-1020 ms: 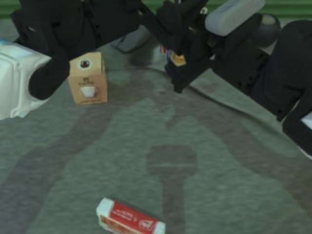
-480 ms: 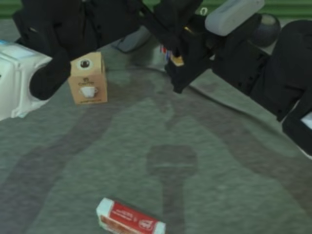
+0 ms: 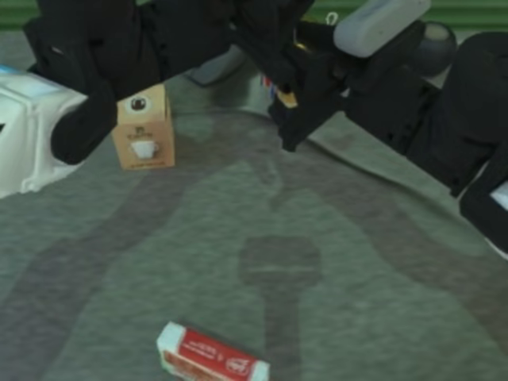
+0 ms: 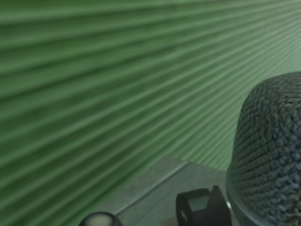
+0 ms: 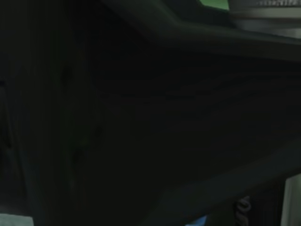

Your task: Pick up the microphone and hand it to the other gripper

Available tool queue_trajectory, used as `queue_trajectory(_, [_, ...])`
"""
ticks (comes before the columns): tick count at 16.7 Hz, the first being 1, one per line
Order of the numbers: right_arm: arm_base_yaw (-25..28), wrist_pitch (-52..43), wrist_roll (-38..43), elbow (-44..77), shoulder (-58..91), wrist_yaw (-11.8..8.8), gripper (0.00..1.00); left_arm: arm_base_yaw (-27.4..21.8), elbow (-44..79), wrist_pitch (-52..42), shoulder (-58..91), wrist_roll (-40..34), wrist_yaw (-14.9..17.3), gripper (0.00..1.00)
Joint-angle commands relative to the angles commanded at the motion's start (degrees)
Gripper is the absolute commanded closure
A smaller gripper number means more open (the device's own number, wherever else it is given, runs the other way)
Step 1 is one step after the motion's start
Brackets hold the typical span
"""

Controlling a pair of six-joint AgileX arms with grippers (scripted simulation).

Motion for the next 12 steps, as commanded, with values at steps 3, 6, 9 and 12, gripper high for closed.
queue_trajectory(3, [0.0, 0.0, 0.0, 0.0, 0.0, 0.0, 1.0, 0.0, 0.0, 0.0, 0.0, 0.0, 0.0, 1.0])
queue_trajectory(6, [0.0, 0.0, 0.0, 0.0, 0.0, 0.0, 1.0, 0.0, 0.0, 0.0, 0.0, 0.0, 0.0, 1.0])
queue_trajectory(9, [0.0, 0.0, 0.0, 0.0, 0.0, 0.0, 0.92, 0.0, 0.0, 0.0, 0.0, 0.0, 0.0, 1.0])
queue_trajectory(12, [0.0, 0.0, 0.0, 0.0, 0.0, 0.0, 0.7, 0.0, 0.0, 0.0, 0.0, 0.0, 0.0, 1.0])
